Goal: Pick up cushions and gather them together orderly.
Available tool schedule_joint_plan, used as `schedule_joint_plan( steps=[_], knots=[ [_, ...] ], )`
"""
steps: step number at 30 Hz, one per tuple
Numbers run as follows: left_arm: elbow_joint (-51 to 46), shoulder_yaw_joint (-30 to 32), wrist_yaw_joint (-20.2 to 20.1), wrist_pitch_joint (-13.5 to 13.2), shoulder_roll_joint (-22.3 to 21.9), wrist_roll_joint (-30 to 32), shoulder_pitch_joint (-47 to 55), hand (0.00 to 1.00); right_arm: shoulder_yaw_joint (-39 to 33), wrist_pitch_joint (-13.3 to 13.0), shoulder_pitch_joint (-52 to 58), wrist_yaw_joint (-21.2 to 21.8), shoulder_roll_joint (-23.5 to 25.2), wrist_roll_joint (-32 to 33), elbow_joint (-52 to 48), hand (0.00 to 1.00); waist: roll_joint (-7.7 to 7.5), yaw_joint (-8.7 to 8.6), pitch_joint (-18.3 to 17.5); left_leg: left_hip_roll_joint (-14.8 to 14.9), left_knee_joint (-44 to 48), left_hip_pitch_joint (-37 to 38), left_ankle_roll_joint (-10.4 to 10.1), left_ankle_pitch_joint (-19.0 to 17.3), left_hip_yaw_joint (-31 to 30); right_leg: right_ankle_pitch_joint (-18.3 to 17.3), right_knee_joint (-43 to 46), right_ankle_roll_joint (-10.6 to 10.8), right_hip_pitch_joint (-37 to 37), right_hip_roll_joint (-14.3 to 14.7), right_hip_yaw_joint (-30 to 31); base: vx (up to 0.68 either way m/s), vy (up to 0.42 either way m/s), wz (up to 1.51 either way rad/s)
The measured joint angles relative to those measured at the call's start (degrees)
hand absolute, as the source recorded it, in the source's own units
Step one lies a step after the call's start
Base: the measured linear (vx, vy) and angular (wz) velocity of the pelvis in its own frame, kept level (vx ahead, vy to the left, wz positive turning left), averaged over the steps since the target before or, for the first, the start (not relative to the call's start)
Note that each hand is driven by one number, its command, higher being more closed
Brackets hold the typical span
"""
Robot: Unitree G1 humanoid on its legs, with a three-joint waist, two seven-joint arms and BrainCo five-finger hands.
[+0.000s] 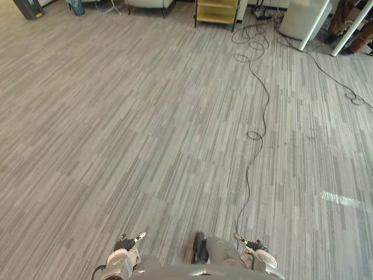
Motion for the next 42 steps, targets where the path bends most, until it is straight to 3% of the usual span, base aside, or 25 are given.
schedule_joint_plan(
  steps=[3, 6, 7, 9, 10, 11, 12, 15, 16, 17, 18, 19, 21, 23, 26, 28, 29, 31, 32, 33, 35, 37, 38, 40, 42],
  knots=[
    [-2.8, -0.6, 0.0, -0.1, 0.1, -0.2, 1.0, 0.0, 1.3, 0.8, 0.7, -0.1, -0.3, 0.5, 0.1, 0.0, -0.17, 1.13, 0.1, -0.1, -2.5, -7.7, 1.6, -5.5, 4.9, -0.9, -6.1, 0.9, 8.2, -0.3, 1.5, 0.41, 0.026, -0.14],
    [-4.4, -0.9, 0.0, -0.2, 0.3, -0.3, 0.9, 0.0, 1.6, 0.9, 0.6, -0.1, 0.0, 2.1, 0.0, 0.0, -1.08, 1.77, 0.1, -2.7, -23.1, -12.8, 2.3, -8.6, 10.2, -1.7, -11.1, 3.3, 14.6, -2.4, 2.0, 0.48, 0.134, -0.14],
    [-4.6, -0.9, 0.0, -0.3, 0.1, -0.3, 0.9, 0.0, 2.0, 0.9, 0.6, -0.2, 0.0, 2.1, 0.0, 0.0, -1.29, 1.92, 0.1, -3.9, -28.4, -13.3, 2.2, -8.3, 10.4, -1.7, -12.0, 4.2, 15.8, -3.1, 2.2, 0.55, 0.202, -0.17],
    [-5.3, -0.7, 0.2, -0.5, -0.6, -0.2, 1.0, 0.0, 1.2, 0.8, 0.6, -0.2, 0.6, 2.1, 0.1, 0.0, -1.66, 3.85, -0.1, -8.0, -48.0, -13.3, 1.2, -1.6, 9.5, -2.8, -15.1, 6.2, 20.0, -5.2, 4.1, 0.5, 0.228, -0.43],
    [-5.4, -0.6, 0.2, -0.7, -0.6, -0.3, 0.8, 0.0, 1.3, 0.8, 0.6, -0.2, 0.8, 2.1, 0.2, 0.0, -1.97, 4.28, -0.2, -8.2, -48.0, -13.3, 1.7, 1.8, 9.6, -3.1, -15.7, 6.6, 20.7, -5.6, 5.0, 0.58, 0.291, -0.57],
    [-5.1, -1.0, 0.3, -0.8, -0.3, -0.1, 0.8, 0.0, 1.3, 0.8, 0.6, -0.1, 1.4, 2.1, 0.9, 0.0, -3.42, 4.45, -1.2, -9.9, -48.1, -13.0, 5.7, 5.6, 9.5, -2.7, -16.4, 6.2, 21.6, -6.6, 7.0, 0.62, 0.315, -0.31],
    [-4.9, -1.0, 0.3, -0.7, 0.8, 0.1, 0.5, 0.0, 1.3, 0.9, 0.0, -0.1, 3.1, 2.1, 1.1, 0.0, -4.69, 3.49, -2.1, -11.3, -46.8, -13.1, 8.5, 2.9, 10.1, -0.7, -15.9, 4.7, 21.5, -8.4, 8.7, 0.86, 0.462, -0.22],
    [-4.6, -1.2, 0.3, -0.7, 1.8, 0.0, 0.5, 0.0, 0.5, 0.9, 0.2, 0.1, 4.1, 1.8, 1.9, 0.0, -7.13, 4.36, -3.1, -12.8, -39.8, -11.4, 10.7, -5.5, 11.5, 2.6, -4.0, 9.3, 18.6, -11.6, 13.3, 0.6, 0.334, -0.13],
    [-3.2, -1.6, 0.4, -0.5, 2.5, -0.1, 0.2, 0.0, 0.3, 0.8, 0.2, 0.1, 4.0, 1.5, 1.9, 0.0, -7.65, 4.46, -2.8, -14.0, -40.2, -7.3, 10.8, -8.4, 12.5, 5.7, 11.2, 13.2, 13.2, -13.4, 15.9, 0.55, 0.303, -0.19],
    [-2.9, -1.9, 0.4, -0.5, 2.7, -0.1, 0.1, 0.0, 0.2, 0.8, 0.2, 0.2, 4.0, 1.5, 2.0, 0.0, -7.62, 4.38, -2.8, -14.3, -40.5, -5.9, 10.6, -9.0, 12.8, 7.6, 17.0, 14.5, 11.2, -13.7, 17.2, 0.52, 0.277, -0.17],
    [-2.1, -3.6, 0.4, 0.0, 3.5, -0.1, 0.2, 0.0, 0.5, 0.7, 0.1, 0.4, 3.8, 1.5, 1.7, 0.0, -7.53, 3.67, -2.7, -15.2, -41.3, -1.9, 10.0, -10.2, 12.8, 10.3, 31.1, 16.0, 5.6, -14.3, 17.8, 0.5, 0.23, 0.05],
    [-1.5, -5.2, 0.4, 0.3, 3.7, 0.0, 0.4, 0.0, 1.3, 0.6, 0.2, 0.4, 3.2, 1.4, 1.3, 0.0, -6.71, 2.43, -2.3, -15.8, -43.2, 2.6, 9.8, -10.7, 12.5, 10.0, 40.3, 15.3, 1.6, -14.7, 15.4, 0.49, 0.212, 0.13],
    [-0.8, -6.6, 0.4, 0.4, 3.8, 0.0, 0.1, 0.0, 1.2, 0.6, 0.3, 0.5, 2.9, 1.4, 0.3, 0.0, -6.42, 1.79, -2.3, -16.1, -48.1, 8.8, 9.4, -10.9, 12.0, 7.5, 44.8, 13.2, -3.8, -14.7, 10.5, 0.4, 0.162, 0.17],
    [0.2, -6.7, 0.4, 0.5, 3.9, 0.0, -0.4, 0.0, 0.2, 0.4, 0.4, 0.5, 2.7, 1.4, 0.3, 0.0, -6.37, 1.19, -2.2, -16.1, -52.9, 14.8, 9.0, -11.0, 11.0, 2.6, 38.5, 10.7, -9.5, -14.2, 3.8, 0.42, 0.099, 0.16],
    [1.1, -6.4, 0.3, 0.5, 3.6, -0.1, -0.5, 0.0, -2.4, 0.7, 0.7, 0.5, 2.0, 1.5, 1.2, 0.0, -5.68, 0.81, -1.7, -15.7, -55.7, 19.4, 7.3, -11.7, 9.7, 1.5, 18.2, 7.3, -11.0, -12.0, -1.9, 0.42, -0.029, 0.23],
    [1.5, -6.3, 0.3, 0.5, 3.6, 0.0, -0.2, 0.0, -2.8, 0.7, 0.6, 0.6, 1.7, 1.4, 1.3, 0.0, -5.51, 0.42, -1.7, -15.3, -57.5, 21.5, 6.5, -13.0, 9.0, 6.4, 1.8, 6.5, -12.1, -9.4, -1.3, 0.4, -0.112, 0.31],
    [1.6, -5.6, 0.2, 0.5, 3.5, 0.6, -0.2, 0.0, -3.6, 0.8, 0.5, 0.8, 1.8, 1.5, 1.2, 0.0, -5.51, -0.12, -1.1, -15.0, -58.7, 23.2, 5.8, -14.4, 8.0, 11.6, -9.5, 7.0, -12.2, -8.5, 0.7, 0.56, -0.216, 0.53],
    [1.6, -3.9, 0.2, 0.5, 2.7, 1.0, 0.0, 0.0, -4.0, 0.8, 0.8, 1.3, 1.3, 1.4, 1.1, 0.0, -4.91, -0.49, -0.7, -14.2, -58.9, 25.8, 4.6, -16.8, 6.4, 13.3, -11.9, 6.8, -12.3, -8.4, 3.5, 0.56, -0.25, 0.56],
    [1.8, -2.5, 0.0, 0.5, 1.4, 1.0, 0.9, 0.0, -3.8, 0.8, 2.0, 1.6, 0.2, 1.3, 0.9, 0.0, -3.06, -1.38, -1.3, -11.6, -57.6, 28.0, 4.0, -18.6, 3.9, 16.6, -4.4, 6.1, -13.5, -7.4, 2.6, 0.45, -0.224, 0.44],
    [2.0, -2.1, -0.1, 0.5, 1.2, 1.1, 1.2, 0.0, -3.8, 0.8, 2.0, 1.7, 0.1, 1.3, 1.0, 0.0, -3.21, -1.31, -1.7, -11.0, -55.8, 27.6, 3.9, -18.5, 3.4, 16.8, -2.4, 5.9, -13.9, -7.1, 2.7, 0.79, -0.447, 0.35],
    [1.7, -0.5, -0.2, 0.4, -0.3, 1.0, 1.1, 0.0, -5.0, 0.8, 1.9, 1.7, -0.8, 0.8, 1.0, 0.0, -0.21, -0.74, -2.2, -6.7, -42.6, 22.6, 3.6, -16.7, 1.3, 13.9, -0.5, 4.0, -13.0, -4.2, 1.8, 0.58, -0.352, -0.13],
    [1.6, -0.1, -0.8, 0.5, -0.8, 1.0, 1.0, 0.0, -5.5, 0.8, 2.0, 1.6, -0.9, 0.4, 0.5, 0.0, 1.23, -1.1, -2.0, -4.2, -25.6, 15.0, 1.2, -8.2, -2.1, 11.0, -1.0, 3.5, -10.2, -2.2, 1.3, 0.53, -0.259, -0.17],
    [1.5, -0.2, -1.0, 0.5, -1.0, 1.0, 0.8, 0.0, -5.2, 0.9, 2.2, 1.5, -1.0, 0.4, 0.2, 0.0, 1.38, -1.09, -1.3, -2.2, -14.7, 10.2, -1.1, -1.4, -3.0, 9.8, -2.5, 2.7, -7.0, -0.8, 1.6, 0.59, -0.215, -0.18],
    [1.2, -0.6, -1.1, 0.4, -0.5, 1.0, 0.7, 0.0, -4.2, 0.9, 2.5, 1.4, -1.2, 0.5, 0.7, 0.0, 1.51, -0.27, -0.9, 0.8, -1.6, 4.2, 0.6, -2.7, -0.3, 7.8, -6.1, 1.0, 0.6, 1.1, 2.7, 0.62, -0.172, -0.33],
    [-0.3, -1.2, -1.0, 0.4, -0.1, 1.0, 0.8, 0.0, -1.8, 0.9, 2.5, 1.4, -1.0, 1.5, 0.9, 0.0, 0.63, 0.15, -0.8, 0.6, 0.3, -1.4, 1.5, -5.3, 2.7, 6.1, -10.1, 1.1, 7.3, 1.0, 4.1, 0.5, -0.11, -0.22]
  ],
)
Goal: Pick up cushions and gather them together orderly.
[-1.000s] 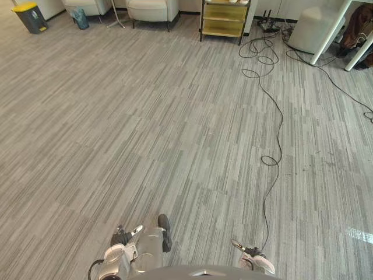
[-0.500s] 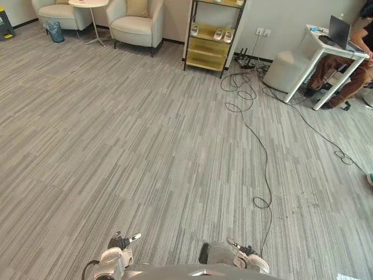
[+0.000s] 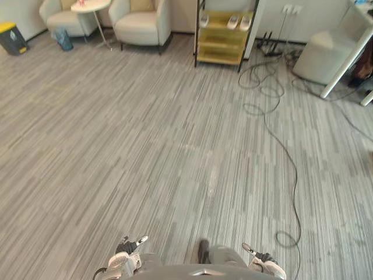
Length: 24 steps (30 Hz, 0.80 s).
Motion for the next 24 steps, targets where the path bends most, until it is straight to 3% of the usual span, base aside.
schedule_joint_plan(
  steps=[2, 5, 6, 7, 8, 9, 10, 12, 13, 15, 16, 17, 18, 19, 20, 21, 22, 24],
  knots=[
    [-0.8, -0.8, 0.0, -0.2, 0.4, 0.0, -0.1, 0.0, 0.4, 0.2, -0.9, 0.0, 0.1, 0.6, 1.7, 0.0, -0.14, 0.67, -0.1, -0.9, -6.1, -5.4, 0.2, -2.6, 2.4, -0.4, -3.2, 1.0, 4.0, -0.3, 0.5, 0.44, -0.057, -0.18],
    [-2.2, -1.2, 0.1, -0.4, 0.6, -0.1, -0.1, 0.0, -0.5, 0.1, -1.3, -0.4, 0.5, 0.6, 1.8, 0.0, -1.19, 1.63, 0.4, -4.4, -30.0, -7.9, 0.5, -4.1, 6.8, -1.3, -6.8, 3.3, 9.7, -2.3, 1.7, 0.52, 0.069, -0.23],
    [-2.6, -1.4, 0.1, -0.4, 0.6, 0.0, -0.1, 0.0, -0.5, 0.1, -1.3, -0.3, 0.9, 0.6, 1.4, 0.0, -1.68, 1.89, 0.4, -7.4, -44.0, -7.4, -0.4, -0.9, 5.9, -2.1, -8.5, 4.6, 11.9, -3.7, 2.4, 0.49, 0.157, -0.25],
    [-2.6, -1.7, 0.1, -0.4, 0.6, 0.0, -0.1, 0.0, -0.4, 0.0, -1.4, -0.3, 0.9, 0.6, 1.4, 0.0, -1.61, 2.07, 0.4, -8.5, -50.3, -7.5, -0.6, 1.2, 4.4, -2.7, -9.5, 5.5, 12.9, -4.0, 2.8, 0.58, 0.24, -0.39],
    [-2.7, -2.0, 0.0, -0.5, 0.6, -0.2, -0.2, 0.0, -0.2, 0.1, -1.3, -0.3, 1.1, 0.5, 1.5, 0.0, -1.61, 2.96, 0.1, -9.0, -52.9, -7.9, -0.7, 6.7, 2.6, -4.0, -10.0, 6.8, 14.1, -4.4, 3.9, 0.4, 0.21, -0.41],
    [-2.7, -2.1, 0.1, -0.5, 0.7, -0.1, -0.4, 0.0, -0.1, 0.1, -1.2, -0.3, 1.0, 0.5, 1.5, 0.0, -2.44, 3.24, 0.0, -9.9, -52.8, -7.5, 0.2, 10.0, 2.5, -4.8, -10.0, 7.3, 14.6, -5.2, 4.7, 0.52, 0.281, -0.45],
    [-2.7, -2.2, 0.1, -0.4, 1.2, -0.1, -0.5, 0.0, -0.1, 0.1, -1.2, -0.3, 1.7, 0.5, 1.6, 0.0, -3.32, 3.12, -0.9, -11.2, -52.1, -7.3, 2.6, 11.5, 2.7, -5.6, -9.1, 7.1, 15.0, -6.5, 5.7, 0.53, 0.279, -0.33],
    [-2.6, -3.1, 0.1, -0.4, 2.7, -0.1, -0.5, 0.0, 0.8, 0.1, -1.0, -0.2, 3.5, 0.4, 1.4, 0.0, -6.17, 2.84, -2.0, -13.0, -48.3, -6.7, 5.3, 6.1, 4.9, -5.5, 0.0, 7.1, 11.6, -9.9, 8.6, 0.62, 0.328, -0.29],
    [-2.5, -3.5, 0.1, -0.4, 3.0, -0.1, -0.5, 0.0, 0.7, 0.1, -0.7, -0.1, 3.7, 0.3, 1.3, 0.0, -6.5, 2.88, -2.2, -13.5, -47.7, -5.8, 5.5, 4.7, 5.2, -5.5, 4.7, 7.5, 10.1, -10.4, 9.0, 0.59, 0.328, -0.28],
    [-1.4, -5.7, 0.1, -0.3, 4.2, -0.1, -0.6, 0.0, 0.8, 0.0, -0.6, 0.2, 3.4, 0.0, 1.4, 0.0, -7.17, 2.76, -2.2, -14.8, -47.4, -0.6, 6.4, 1.0, 6.7, -0.8, 29.5, 13.3, 0.7, -12.5, 12.5, 0.47, 0.244, -0.16],
    [-0.5, -7.1, 0.1, 0.0, 4.7, -0.1, -0.6, 0.0, 0.9, 0.0, -0.3, 0.2, 3.2, 0.0, 1.4, 0.0, -6.62, 2.24, -1.8, -15.0, -47.3, 2.9, 6.3, -0.4, 6.9, 1.6, 41.2, 14.8, -3.5, -12.9, 12.7, 0.45, 0.205, 0.0],
    [-0.3, -7.3, 0.1, 0.2, 4.7, -0.1, -0.5, 0.0, 1.1, -0.1, 0.0, 0.2, 3.1, 0.0, 1.2, 0.0, -6.37, 1.79, -1.6, -15.3, -48.4, 6.6, 6.2, -1.1, 6.9, 1.0, 47.4, 13.9, -6.4, -14.2, 9.8, 0.43, 0.186, 0.07],
    [-0.3, -7.5, 0.1, 0.2, 4.7, -0.1, -0.5, 0.0, 1.3, -0.2, 0.0, 0.2, 3.0, 0.0, 1.2, 0.0, -6.41, 1.6, -1.6, -15.4, -49.2, 8.3, 6.2, -1.4, 6.8, 0.6, 48.7, 13.3, -7.5, -14.6, 8.3, 0.41, 0.148, 0.01],
    [-0.3, -7.8, 0.1, 0.2, 4.6, -0.2, -0.7, 0.0, 1.8, -0.2, 0.0, 0.2, 2.7, 0.0, 1.2, 0.0, -6.35, 1.37, -1.6, -15.6, -51.6, 11.6, 6.4, -2.1, 6.7, -1.1, 49.2, 11.1, -9.8, -14.7, 5.5, 0.33, 0.099, 0.01],
    [-0.1, -7.8, 0.1, 0.2, 4.6, -0.2, -0.9, 0.0, 1.9, -0.4, 0.0, 0.3, 2.8, 0.0, 0.9, 0.0, -6.4, 1.14, -1.6, -15.7, -53.4, 13.5, 6.3, -2.5, 6.3, -3.2, 47.5, 10.3, -12.0, -14.7, 2.9, 0.38, 0.079, 0.14],
    [0.9, -7.8, 0.1, 0.3, 4.5, -0.2, -0.9, 0.0, 1.5, -0.6, -0.1, 0.3, 2.7, 0.0, 1.0, 0.0, -6.22, 0.86, -1.5, -15.7, -55.2, 15.8, 6.3, -2.6, 5.5, -5.3, 40.3, 9.5, -13.2, -14.1, -1.3, 0.29, 0.034, 0.22],
    [1.1, -7.8, 0.1, 0.3, 4.5, -0.2, -1.0, 0.0, 1.1, -0.6, -0.2, 0.3, 2.7, 0.0, 1.0, 0.0, -6.19, 0.66, -1.5, -15.7, -55.9, 16.7, 6.3, -2.6, 5.3, -5.6, 36.7, 9.1, -13.4, -13.7, -2.5, 0.33, -0.005, 0.39],
    [1.4, -7.5, 0.1, 0.3, 4.5, 0.0, -1.2, 0.0, 0.3, -0.6, -0.4, 0.3, 2.7, 0.0, 1.3, 0.0, -6.16, 0.29, -1.4, -15.6, -57.4, 18.5, 5.4, -3.1, 3.8, -4.4, 20.2, 7.2, -13.4, -11.2, -4.4, 0.32, -0.045, 0.42]
  ],
)
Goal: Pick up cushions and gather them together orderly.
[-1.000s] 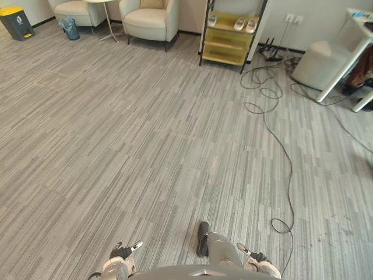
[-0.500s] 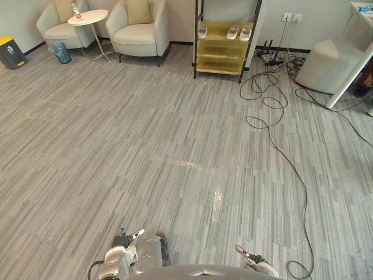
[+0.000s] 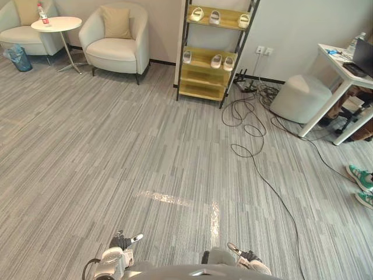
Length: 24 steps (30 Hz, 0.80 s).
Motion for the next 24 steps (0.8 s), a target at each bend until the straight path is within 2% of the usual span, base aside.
schedule_joint_plan(
  steps=[1, 2, 3, 4, 5, 6, 7, 9, 10, 11, 12, 13, 15, 17, 19, 20, 22, 23, 24],
  knots=[
    [0.5, 1.0, 0.0, 0.0, -0.3, 0.0, 0.2, 0.0, -0.2, 0.0, -0.2, 0.0, 0.0, 0.0, 0.1, 0.0, 0.39, -0.13, 0.2, 0.4, -0.2, 1.0, -0.7, -0.9, -0.9, 3.1, -9.4, -0.9, 0.0, 2.1, 1.1, 0.29, -0.081, 0.37],
    [0.5, 1.5, 0.0, 0.0, -0.4, 0.2, 0.3, 0.0, -0.3, 0.1, -0.3, 0.0, -0.1, 0.0, 0.1, 0.0, 0.56, -0.14, 0.3, 0.6, -0.2, 1.4, -1.1, -1.5, -1.5, 4.9, -13.1, -1.1, 0.1, 3.0, 2.3, 0.38, -0.144, 0.42],
    [0.4, 2.4, -0.1, 0.0, -0.6, 1.2, 0.5, 0.0, -0.4, 0.2, -0.4, 0.0, -0.1, -0.1, 0.0, 0.0, 0.77, -0.13, 0.5, 1.0, -0.1, 2.5, -2.3, -2.9, -2.2, 8.4, -18.3, -1.3, 0.4, 4.2, 4.9, 0.41, -0.198, 0.34],
    [0.5, 3.1, -0.2, -0.1, -0.6, 1.3, 0.7, 0.0, -0.5, 0.2, -0.4, 0.0, -0.1, -0.1, 0.1, 0.0, 0.79, -0.38, 0.5, 1.3, 0.1, 3.4, -3.2, -4.0, -3.3, 12.4, -18.8, -1.7, 0.9, 4.5, 5.5, 0.52, -0.278, 0.35],
    [0.8, 4.2, -0.2, 0.0, -1.5, 1.6, 0.8, 0.0, -0.4, 0.2, -0.7, 0.1, -0.4, -0.1, 0.0, 0.0, 2.13, -0.49, 0.5, 2.9, 0.5, 4.7, -4.6, -5.5, -4.0, 13.9, -17.3, -3.5, 1.5, 5.9, 4.7, 0.51, -0.299, 0.23],
    [0.9, 4.5, -0.3, -0.1, -2.2, 1.8, 1.5, 0.0, -0.4, 0.2, -0.9, 0.1, -1.0, -0.6, 0.1, 0.0, 3.06, -0.43, 0.2, 4.2, 1.0, 4.9, -5.2, -5.8, -4.2, 12.2, -16.9, -3.6, 1.8, 7.0, 4.3, 0.42, -0.252, 0.13],
    [0.8, 4.8, -0.3, -0.2, -3.3, 2.1, 1.4, 0.0, -0.4, 0.2, -1.2, 0.1, -1.6, -1.4, 0.1, 0.0, 4.69, -0.3, 0.0, 5.8, 3.1, 4.3, -5.4, -5.9, -4.7, 10.3, -16.8, -4.4, 2.1, 8.4, 3.4, 0.37, -0.228, 0.07],
    [0.7, 4.7, -0.3, -0.1, -4.1, 2.2, 1.1, 0.0, -0.4, 0.2, -1.5, 0.1, -1.9, -1.7, 0.1, 0.0, 5.55, -0.4, -0.1, 7.1, 8.8, 1.5, -5.6, -5.8, -5.9, 9.0, -17.2, -4.7, 2.7, 9.3, 2.7, 0.36, -0.24, 0.15],
    [0.4, 4.4, -0.6, -0.1, -4.3, 2.3, 0.7, 0.0, -0.4, 0.2, -1.3, 0.0, -2.0, -1.7, 0.1, 0.0, 5.86, -0.5, 0.2, 8.5, 17.8, -2.1, -7.0, -5.0, -7.4, 7.8, -18.1, -5.0, 5.2, 9.8, 1.8, 0.24, -0.168, 0.18],
    [0.4, 4.4, -0.6, -0.1, -4.3, 2.3, 0.7, 0.0, -0.4, 0.2, -1.3, 0.0, -2.0, -1.7, 0.1, 0.0, 5.86, -0.5, 0.2, 8.5, 17.8, -2.1, -7.0, -5.0, -7.4, 7.8, -18.1, -5.0, 5.2, 9.8, 1.8, 0.29, -0.146, 0.25],
    [0.2, 4.4, -1.0, -0.1, -4.0, 2.3, 0.4, 0.0, 0.2, 0.3, -0.8, -0.1, -2.0, -1.6, -0.2, 0.0, 5.73, -0.59, 0.2, 9.8, 28.6, -6.0, -8.1, -1.6, -8.1, 6.9, -18.8, -5.7, 7.8, 10.0, 1.3, 0.27, -0.109, 0.17],
    [-0.2, 4.1, -1.2, -0.1, -3.9, 2.9, 0.4, 0.0, 0.6, 0.3, -0.2, -0.1, -2.1, -1.6, -0.2, 0.0, 5.32, -0.23, 0.5, 11.5, 37.8, -9.9, -7.9, 0.5, -7.3, 6.2, -20.2, -6.0, 10.6, 10.1, 0.8, 0.32, -0.121, 0.16],
    [-0.9, 3.0, -1.2, -0.1, -3.8, 3.5, 0.7, 0.0, 0.5, 0.3, -0.1, -0.1, -2.2, -1.4, 0.0, 0.0, 5.49, -0.14, 0.4, 13.0, 41.7, -12.8, -6.7, -0.3, -4.4, 5.9, -22.5, -6.1, 14.1, 10.1, 0.9, 0.24, -0.049, 0.01],
    [-1.1, 2.3, -1.2, -0.1, -3.6, 3.5, 0.7, 0.0, 0.5, 0.5, 0.0, -0.2, -2.2, -1.2, 0.1, 0.0, 5.44, 0.09, 0.4, 13.5, 39.7, -15.1, -6.1, -2.0, -2.6, 6.1, -24.3, -5.7, 15.8, 9.8, 1.4, 0.22, 0.009, -0.13],
    [-1.4, 1.9, -1.2, -0.1, -3.1, 3.9, 0.4, 0.0, 0.2, 0.5, 0.3, -0.2, -2.1, -0.8, 0.1, 0.0, 5.04, 0.6, 0.5, 12.6, 26.9, -17.1, -6.2, -3.0, -1.3, 6.3, -24.8, -4.4, 16.8, 8.1, 2.7, 0.25, 0.127, -0.3],
    [-1.4, 1.8, -1.2, -0.1, -3.1, 4.1, 0.3, 0.0, 0.2, 0.5, 0.3, -0.2, -2.0, -0.4, 0.1, 0.0, 4.94, 0.64, 0.5, 12.0, 23.6, -17.2, -6.3, -2.8, -1.5, 6.2, -24.8, -3.9, 16.9, 7.5, 3.1, 0.2, 0.17, -0.24],
    [-1.3, 1.2, -1.2, -0.1, -3.1, 4.6, 0.2, 0.0, 0.1, 0.5, 0.5, -0.2, -2.0, 0.1, -0.1, 0.0, 4.86, 0.64, 0.5, 10.0, 14.6, -17.2, -6.8, -0.8, -2.9, 5.5, -24.3, -2.1, 17.2, 6.0, 4.0, 0.15, 0.182, -0.14],
    [-1.0, 1.1, -1.2, -0.2, -3.4, 4.6, 0.3, 0.0, 0.1, 0.4, 0.8, -0.2, -2.4, 0.0, -0.2, 0.0, 5.5, 0.94, 0.2, 8.7, 9.4, -16.8, -7.7, 5.9, -6.4, 4.5, -23.3, -0.4, 17.1, 5.9, 5.0, 0.17, 0.249, -0.15],
    [-0.8, 1.1, -1.2, -0.2, -3.1, 4.5, 0.1, 0.0, 0.2, 0.6, 0.9, -0.2, -2.0, 0.0, 0.1, 0.0, 4.39, 1.14, 0.0, 7.5, 9.1, -15.9, -6.8, 5.5, -6.1, 4.2, -23.0, 0.2, 17.3, 5.1, 6.2, 0.21, 0.307, -0.11]
  ],
)
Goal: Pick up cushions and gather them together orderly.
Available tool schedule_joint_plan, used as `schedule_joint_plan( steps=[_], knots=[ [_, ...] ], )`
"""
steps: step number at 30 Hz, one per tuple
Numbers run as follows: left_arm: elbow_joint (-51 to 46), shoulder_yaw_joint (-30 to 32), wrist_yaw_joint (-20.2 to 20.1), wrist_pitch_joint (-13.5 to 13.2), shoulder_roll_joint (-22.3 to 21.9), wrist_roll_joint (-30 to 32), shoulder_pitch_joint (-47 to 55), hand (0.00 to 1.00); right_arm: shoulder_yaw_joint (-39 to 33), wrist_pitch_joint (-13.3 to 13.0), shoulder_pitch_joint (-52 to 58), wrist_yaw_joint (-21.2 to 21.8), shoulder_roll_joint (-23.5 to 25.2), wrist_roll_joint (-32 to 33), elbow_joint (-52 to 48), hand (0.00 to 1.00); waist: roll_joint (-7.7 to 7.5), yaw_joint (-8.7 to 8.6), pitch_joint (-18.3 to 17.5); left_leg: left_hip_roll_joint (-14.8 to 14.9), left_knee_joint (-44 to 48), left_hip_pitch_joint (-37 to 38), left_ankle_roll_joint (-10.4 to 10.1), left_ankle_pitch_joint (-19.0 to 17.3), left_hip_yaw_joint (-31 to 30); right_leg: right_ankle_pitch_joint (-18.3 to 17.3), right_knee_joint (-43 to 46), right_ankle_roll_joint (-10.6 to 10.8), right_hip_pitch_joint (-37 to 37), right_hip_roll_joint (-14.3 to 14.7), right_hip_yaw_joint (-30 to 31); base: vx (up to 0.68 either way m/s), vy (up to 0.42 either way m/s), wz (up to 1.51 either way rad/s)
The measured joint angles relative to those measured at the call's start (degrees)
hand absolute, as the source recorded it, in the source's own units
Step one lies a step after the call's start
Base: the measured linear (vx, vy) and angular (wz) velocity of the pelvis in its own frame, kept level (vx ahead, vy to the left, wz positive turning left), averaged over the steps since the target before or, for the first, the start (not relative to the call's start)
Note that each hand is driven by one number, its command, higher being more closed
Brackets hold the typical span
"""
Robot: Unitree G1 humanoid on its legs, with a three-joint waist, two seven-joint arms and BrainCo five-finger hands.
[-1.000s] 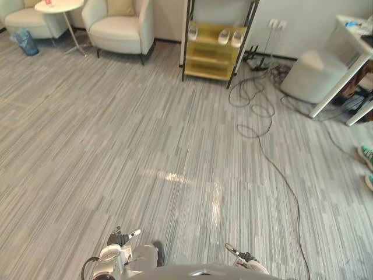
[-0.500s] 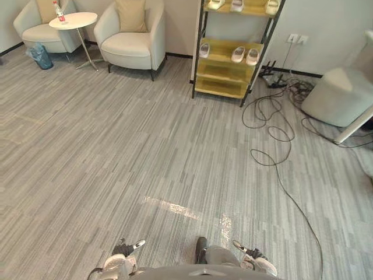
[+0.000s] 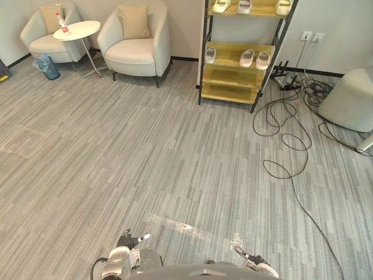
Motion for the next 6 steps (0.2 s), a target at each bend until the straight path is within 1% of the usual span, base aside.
schedule_joint_plan(
  steps=[1, 2, 3, 4, 6],
  knots=[
    [0.0, 0.0, 0.0, 0.0, 1.0, 0.0, 0.1, 0.0, 0.0, 0.0, 0.1, 0.0, 0.9, -0.1, 0.1, 0.0, -1.53, -0.15, -0.8, -1.9, -1.0, 0.7, 0.8, -0.4, 0.0, -0.4, -0.5, 0.3, 0.1, -1.4, 2.1, 0.2, 0.292, -0.11],
    [0.1, 0.6, 0.0, 0.0, 1.8, -0.1, 0.1, 0.0, 0.2, 0.0, 0.1, 0.0, 2.0, -0.2, 0.0, 0.0, -2.75, -0.12, -0.9, -2.7, -1.1, 1.0, 1.9, -1.1, 1.8, -0.6, -0.6, 0.6, 0.1, -2.6, 3.1, 0.19, 0.284, -0.27],
    [0.1, 1.6, 0.1, 0.0, 2.1, -0.1, 0.1, 0.0, 0.3, 0.0, 0.1, 0.1, 2.4, -0.2, 0.0, 0.0, -3.64, 0.47, -1.1, -3.5, -1.4, 2.1, 2.5, -1.5, 2.9, -0.4, -0.8, 0.3, 0.3, -3.3, 3.9, 0.14, 0.215, -0.34],
    [0.1, 1.8, 0.1, 0.0, 2.1, 0.0, 0.1, 0.0, 0.4, 0.0, 0.1, 0.1, 2.6, -0.2, 0.0, 0.0, -3.81, 0.45, -1.2, -3.8, -1.5, 2.5, 2.8, -1.8, 3.1, -0.2, -1.0, 0.1, 0.8, -3.6, 4.0, 0.12, 0.19, -0.27],
    [0.6, 2.1, 0.0, 0.1, 2.1, 0.0, 0.1, 0.0, 0.4, 0.0, 0.6, 0.1, 2.9, -0.2, 0.0, 0.0, -4.09, -0.11, -1.5, -5.0, -2.3, 4.3, 3.6, -2.4, 3.6, 0.1, -1.8, -0.3, 2.0, -4.6, 4.0, 0.08, 0.144, -0.05]
  ],
)
